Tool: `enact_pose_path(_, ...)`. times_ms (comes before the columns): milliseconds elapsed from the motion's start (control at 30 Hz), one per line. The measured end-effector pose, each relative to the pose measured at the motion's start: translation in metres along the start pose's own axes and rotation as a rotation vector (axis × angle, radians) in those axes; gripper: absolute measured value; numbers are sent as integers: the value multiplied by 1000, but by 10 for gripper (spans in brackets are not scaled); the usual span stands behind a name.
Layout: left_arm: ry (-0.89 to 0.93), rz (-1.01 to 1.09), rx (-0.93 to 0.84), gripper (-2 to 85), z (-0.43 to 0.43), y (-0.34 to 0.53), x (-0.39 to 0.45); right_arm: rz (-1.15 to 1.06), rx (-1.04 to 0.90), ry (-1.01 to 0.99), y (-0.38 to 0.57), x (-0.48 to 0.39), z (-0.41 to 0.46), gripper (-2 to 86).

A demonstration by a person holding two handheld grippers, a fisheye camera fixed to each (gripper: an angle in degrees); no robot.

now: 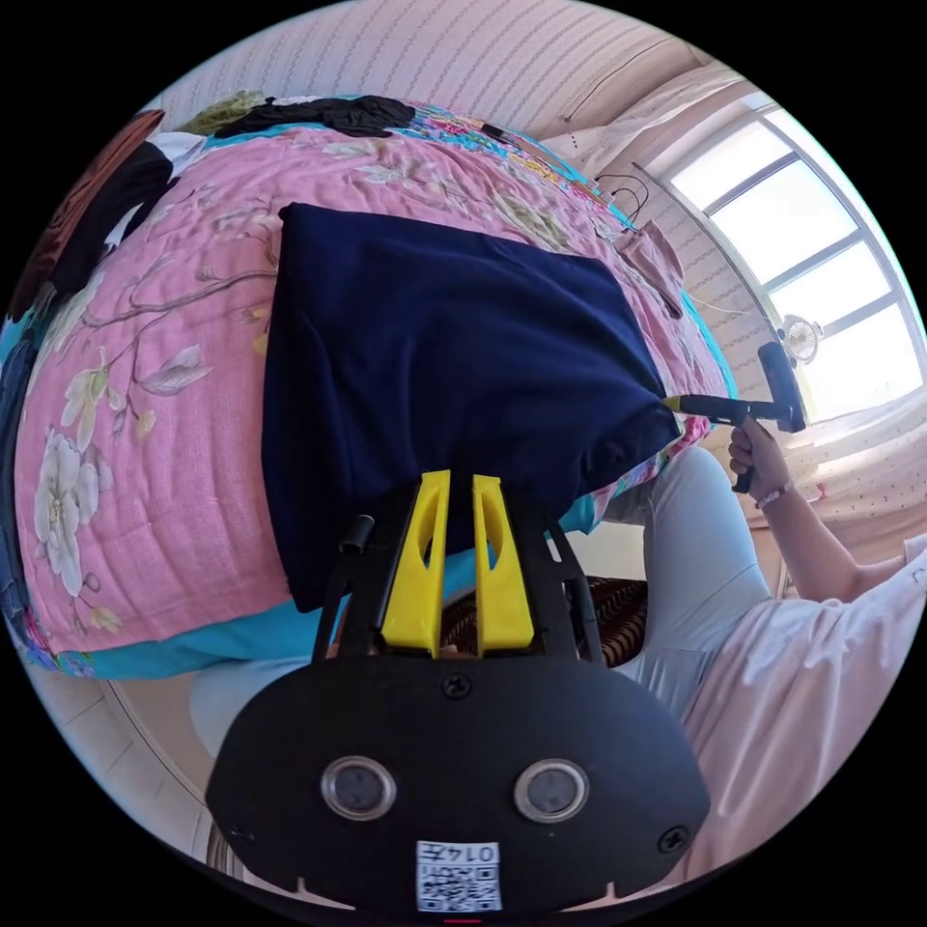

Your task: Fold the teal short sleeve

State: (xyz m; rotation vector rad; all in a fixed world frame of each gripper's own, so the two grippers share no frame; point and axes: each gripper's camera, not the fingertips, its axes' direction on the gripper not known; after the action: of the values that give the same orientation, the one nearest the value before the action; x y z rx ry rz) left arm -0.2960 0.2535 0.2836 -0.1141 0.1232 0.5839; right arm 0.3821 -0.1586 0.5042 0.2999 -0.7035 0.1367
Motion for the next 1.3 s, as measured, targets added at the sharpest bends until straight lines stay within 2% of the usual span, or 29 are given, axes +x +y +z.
enact_pose_path(233,17,35,91,49,-47,-13,1,-58,108,30,-47,-19,-14,18)
enact_pose_path(367,85,110,33,53,-23,-28,29,-193,52,-4,-53,-56,7,22)
enact_pose_path(467,-16,196,-63,64,7,-28,61,-283,3,-5,-31,-80,28,30)
enact_pose_path(567,-111,226,-150,55,42,-20,72,-312,-85,80,-13,-83,58,44)
enact_pose_path(633,-112,224,-114,4,40,-15,75,-302,-136,84,-9,-78,74,43)
enact_pose_path(733,-96,208,-119,-6,30,-12,77,-290,-97,60,-4,-80,71,43)
enact_pose_path(833,-108,207,-139,-6,34,-8,76,-314,-96,135,0,-85,81,44)
enact_pose_path(1067,-42,169,-105,50,16,0,81,-329,-105,154,-2,-95,87,20)
enact_pose_path(1200,-134,277,29,44,-10,7,114,-480,66,201,-12,-136,68,2)
enact_pose_path(1300,-149,323,77,29,7,-8,143,-591,62,219,-51,-181,90,-1)
